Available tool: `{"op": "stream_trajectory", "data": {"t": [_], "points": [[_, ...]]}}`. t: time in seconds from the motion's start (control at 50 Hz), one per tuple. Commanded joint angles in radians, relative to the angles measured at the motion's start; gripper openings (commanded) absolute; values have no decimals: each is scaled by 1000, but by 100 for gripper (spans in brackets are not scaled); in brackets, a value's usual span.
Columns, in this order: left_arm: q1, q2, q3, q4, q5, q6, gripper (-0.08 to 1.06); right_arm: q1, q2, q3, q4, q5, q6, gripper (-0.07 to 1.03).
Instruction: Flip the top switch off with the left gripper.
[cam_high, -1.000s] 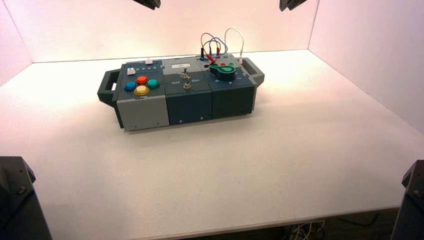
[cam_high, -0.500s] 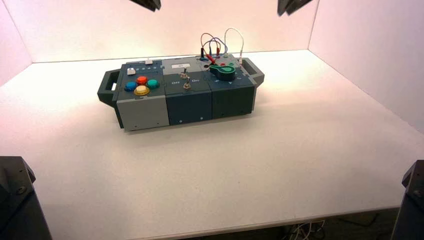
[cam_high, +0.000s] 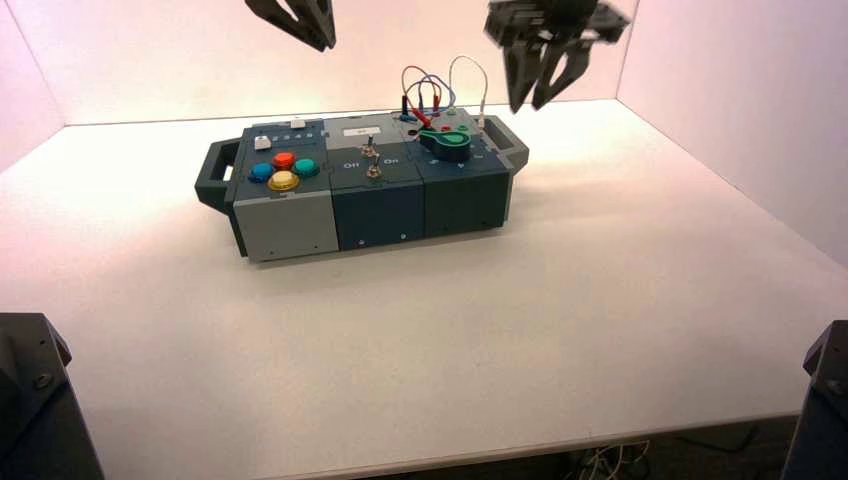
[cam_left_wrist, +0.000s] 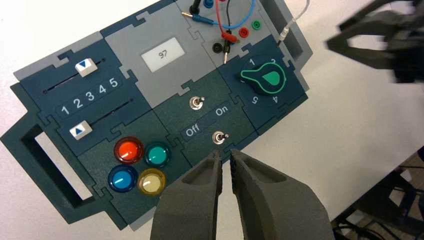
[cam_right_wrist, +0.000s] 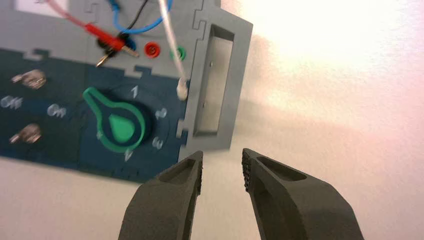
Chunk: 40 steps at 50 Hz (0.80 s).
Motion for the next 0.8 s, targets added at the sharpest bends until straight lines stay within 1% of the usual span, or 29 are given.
{"op": "stream_trajectory", "data": {"t": [0.02, 0.08, 0.22, 0.34, 0.46, 0.48, 0.66, 0.8], "points": [[3, -12, -38, 0, 5, 12, 11, 5, 34, -69, 6, -8, 3, 46], [3, -12, -43, 0, 11, 12, 11, 5, 49, -81, 6, -6, 3, 47], [3, 8, -63, -3, 32, 11, 11, 5, 124, -153, 9, 15, 3, 47], [3, 26, -77, -6, 41, 8, 11, 3, 164, -186, 11, 23, 6, 47], [3, 48, -83, -14, 43, 8, 11, 5, 186, -201, 14, 23, 8, 47], [3, 67, -91, -18, 43, 9, 11, 3, 196, -209, 14, 25, 9, 47], [-11, 109, -115, -18, 51, 11, 11, -8, 204, -218, 12, 29, 11, 47], [-11, 109, -126, -18, 52, 15, 11, -12, 198, -218, 9, 28, 14, 47]]}}
